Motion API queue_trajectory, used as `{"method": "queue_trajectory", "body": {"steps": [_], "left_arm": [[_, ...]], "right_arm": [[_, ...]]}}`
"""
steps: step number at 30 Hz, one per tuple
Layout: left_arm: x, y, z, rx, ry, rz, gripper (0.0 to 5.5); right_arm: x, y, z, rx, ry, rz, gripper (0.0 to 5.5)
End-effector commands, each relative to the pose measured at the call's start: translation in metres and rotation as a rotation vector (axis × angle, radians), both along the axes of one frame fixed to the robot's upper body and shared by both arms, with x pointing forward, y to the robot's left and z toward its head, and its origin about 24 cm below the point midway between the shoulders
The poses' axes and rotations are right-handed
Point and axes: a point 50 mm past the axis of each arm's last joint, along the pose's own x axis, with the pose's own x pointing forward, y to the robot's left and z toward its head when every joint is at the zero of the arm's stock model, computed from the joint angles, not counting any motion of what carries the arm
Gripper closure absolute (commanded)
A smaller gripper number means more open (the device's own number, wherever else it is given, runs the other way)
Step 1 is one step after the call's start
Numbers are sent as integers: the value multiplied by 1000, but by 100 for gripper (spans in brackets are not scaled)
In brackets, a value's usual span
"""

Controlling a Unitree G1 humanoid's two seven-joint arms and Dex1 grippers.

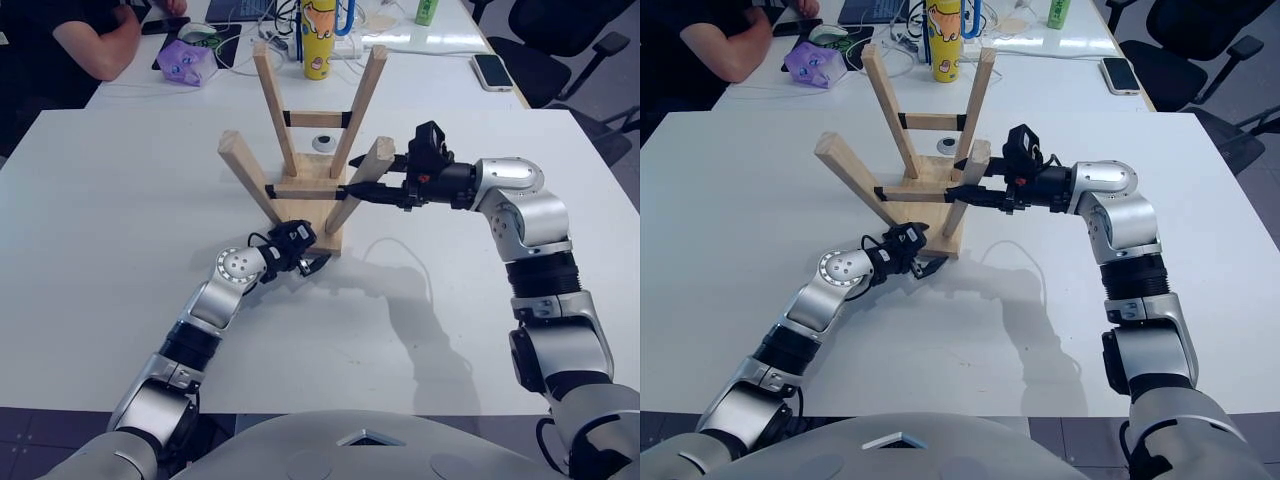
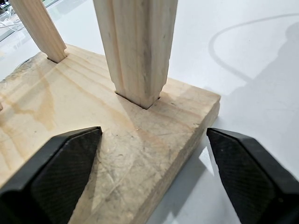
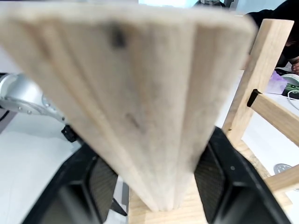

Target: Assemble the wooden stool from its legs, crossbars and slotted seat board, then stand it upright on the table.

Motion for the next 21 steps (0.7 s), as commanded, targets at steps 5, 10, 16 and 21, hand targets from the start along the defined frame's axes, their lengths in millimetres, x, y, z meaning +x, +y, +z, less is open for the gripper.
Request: {"method": "queue_trajectory", "body": {"steps": [5,10,16,21], "left_arm": [[-25,3,-37,32,217,12,133],[-29,4,-40,36,234,9,133],[-21,2,-22,-123,160,49,164],[-28,0,9,-226,-1,-49,212]], "right_arm": [[-6,20,-60,16,267,45,342],[-17,25,-64,-22,244,125,342],[-9,22,-65,-65,232,59,342],[-4,17,-64,-95,240,17,342]]}}
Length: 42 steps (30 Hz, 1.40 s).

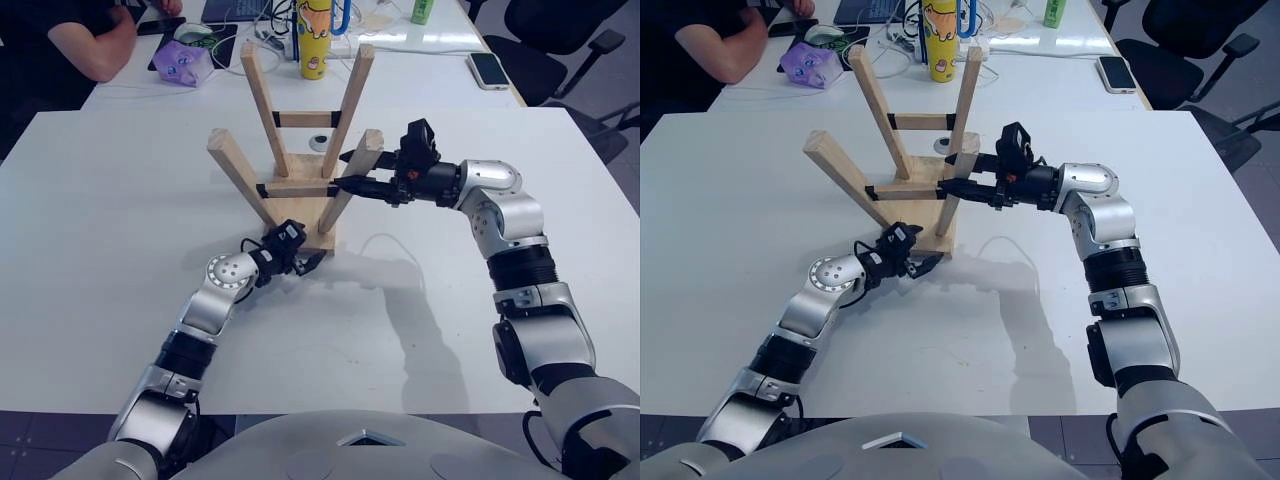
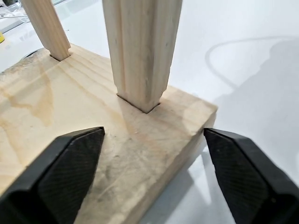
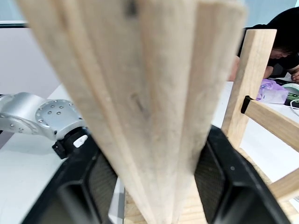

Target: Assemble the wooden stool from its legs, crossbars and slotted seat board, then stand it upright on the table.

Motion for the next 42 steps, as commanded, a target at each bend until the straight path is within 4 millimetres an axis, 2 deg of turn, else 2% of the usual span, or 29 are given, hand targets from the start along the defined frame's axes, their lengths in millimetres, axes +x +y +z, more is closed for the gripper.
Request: {"method": "queue_trajectory", "body": {"steps": [1,5,9,12,15,18,23,24,27,28,30,32,34,37,40,42], "left_arm": [[-18,-2,16,-45,-107,-90,231],[-37,7,54,-112,-234,-94,288],[-38,16,103,-268,-353,-1,344],[-28,16,132,-273,-490,92,391],[-9,15,149,-110,-647,235,432],[5,12,149,58,-718,314,476],[19,4,137,263,-767,349,538],[19,3,130,308,-757,338,550],[10,-4,66,558,-523,150,550],[5,-5,52,619,-481,99,550],[1,-6,43,658,-464,79,550],[3,-7,49,649,-495,115,550],[12,-8,70,587,-609,204,550],[17,-8,124,408,-886,386,550],[3,-2,177,190,-1136,529,550],[-7,12,203,78,-1240,627,550]], "right_arm": [[-12,4,-58,-152,247,-8,342],[-12,5,-57,-163,235,-8,342],[-13,1,-58,-175,237,-18,342],[-13,0,-59,-184,240,-22,342],[-13,1,-59,-193,241,-21,342],[-12,2,-60,-200,242,-18,342],[-11,4,-61,-214,243,-12,342],[-11,4,-61,-215,243,-9,342],[-10,7,-60,-215,241,-4,342],[-10,8,-59,-213,241,-1,342],[-10,11,-59,-211,239,8,342],[-10,12,-58,-210,237,13,342],[-10,12,-58,-208,236,13,342],[-10,13,-58,-210,235,10,342],[-10,12,-58,-217,232,8,342],[-9,13,-57,-217,228,8,342]]}}
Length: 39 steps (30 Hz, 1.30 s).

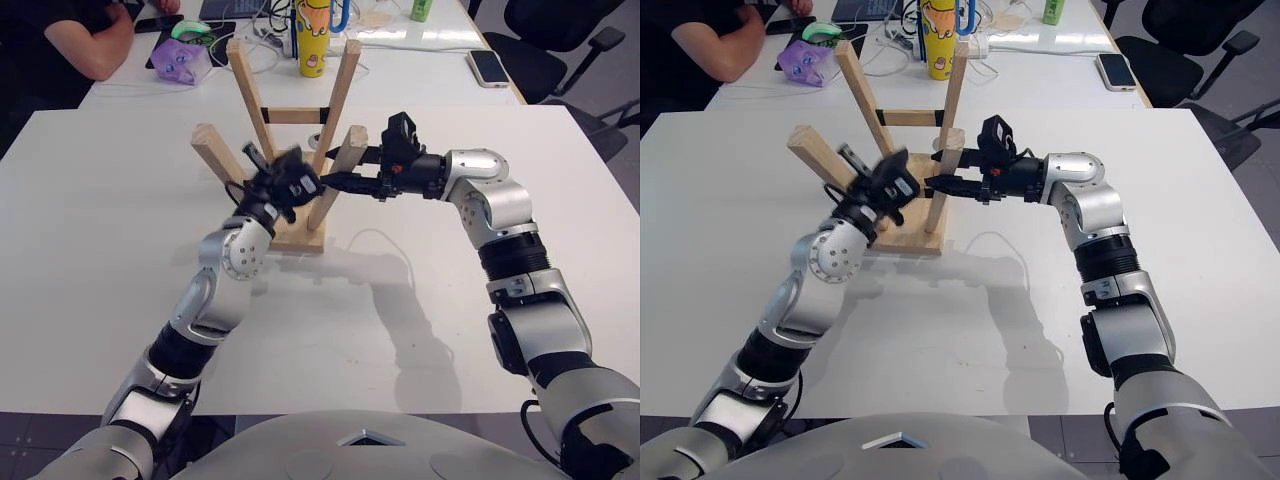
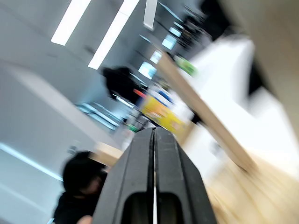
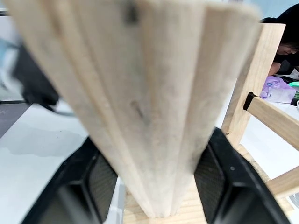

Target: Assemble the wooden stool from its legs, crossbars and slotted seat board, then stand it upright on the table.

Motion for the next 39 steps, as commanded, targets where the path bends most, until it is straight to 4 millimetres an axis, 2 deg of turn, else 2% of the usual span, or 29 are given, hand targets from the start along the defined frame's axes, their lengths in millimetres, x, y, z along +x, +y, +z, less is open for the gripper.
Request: {"method": "queue_trajectory", "body": {"steps": [1,3,5,8,10,13,14,19,23,26,29,32,36,39], "left_arm": [[-22,26,68,-218,-360,45,550],[-26,48,80,-274,-420,118,550],[-27,71,77,-313,-400,225,550],[-21,101,43,-372,-231,375,550],[-19,108,22,-381,-140,407,550],[-13,107,-1,-410,-38,401,550],[-13,107,-6,-422,-24,403,550],[-13,108,-29,-428,51,414,550],[-14,112,-60,-421,191,445,550],[-13,111,-89,-402,348,445,550],[-13,101,-113,-332,498,387,550],[-12,90,-131,-287,588,343,550],[-10,82,-155,-197,720,317,550],[-3,76,-155,-204,724,293,550]], "right_arm": [[-16,-2,-62,-165,239,-12,342],[-15,-3,-60,-164,231,-14,342],[-14,-4,-58,-161,221,-18,342],[-13,-5,-55,-148,207,-25,342],[-12,-5,-52,-127,182,-34,342],[-6,-6,-43,-59,108,-87,342],[-5,-6,-41,-32,103,-89,306],[1,-4,-32,25,38,-124,242],[2,-9,-34,-13,-4,-151,189],[-4,-26,-51,-104,10,-190,189],[-18,-53,-79,-213,40,-250,189],[-32,-69,-102,-205,124,-355,189],[-31,-59,-124,-163,195,-623,189],[-32,-41,-128,-78,278,-685,189]]}}
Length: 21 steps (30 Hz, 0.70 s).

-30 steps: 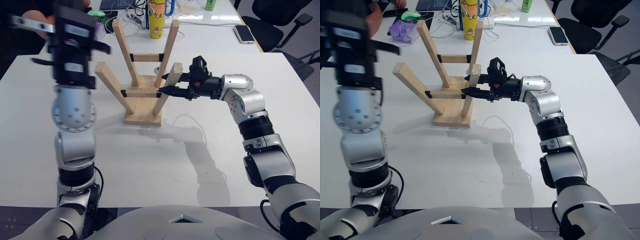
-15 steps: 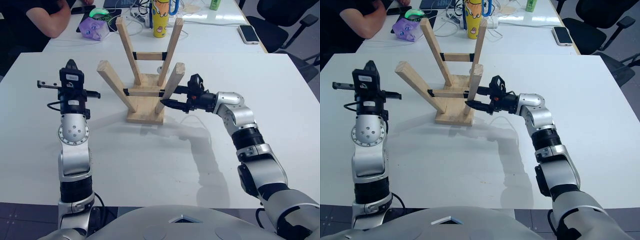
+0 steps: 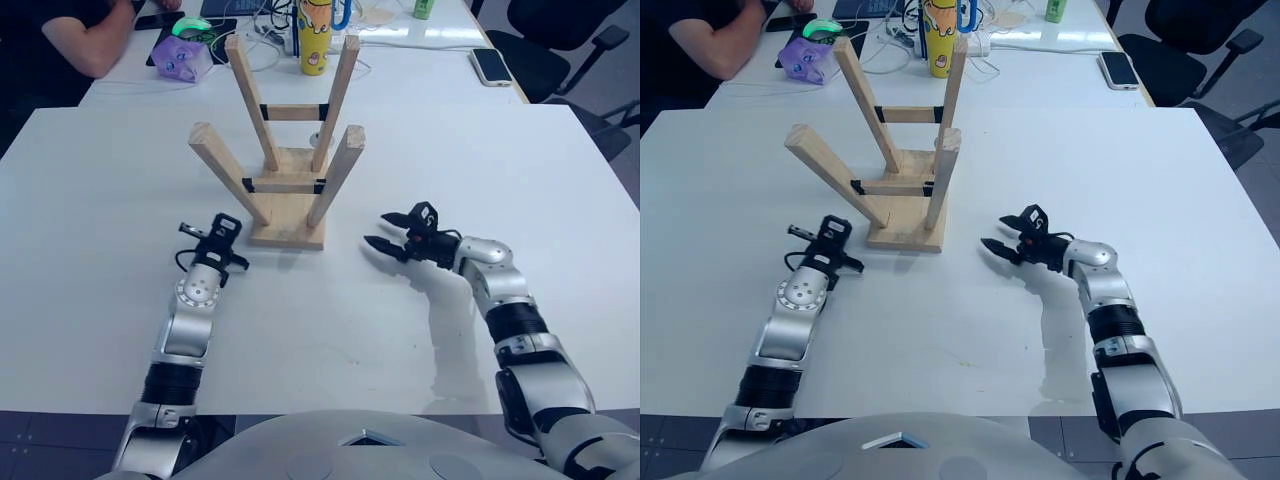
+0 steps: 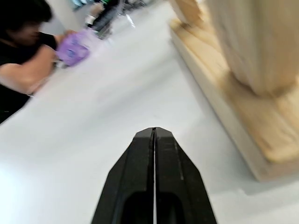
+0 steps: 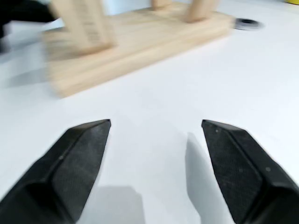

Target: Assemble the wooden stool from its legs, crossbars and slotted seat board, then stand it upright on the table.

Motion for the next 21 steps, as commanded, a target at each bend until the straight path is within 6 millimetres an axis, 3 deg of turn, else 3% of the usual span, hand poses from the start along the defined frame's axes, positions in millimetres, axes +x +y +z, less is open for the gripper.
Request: {"method": "queue_trajectory", "body": {"steps": [1,8,16,21], "left_arm": [[8,-4,-6,21,44,-34,550],[27,-22,-8,0,62,-109,550],[45,-64,-8,-118,86,-247,550],[50,-74,-5,-150,89,-266,550]], "right_arm": [[0,29,-6,136,82,-102,189],[4,56,-7,141,81,-211,189],[7,53,-10,88,67,-270,189],[5,64,-12,86,87,-214,189]]}}
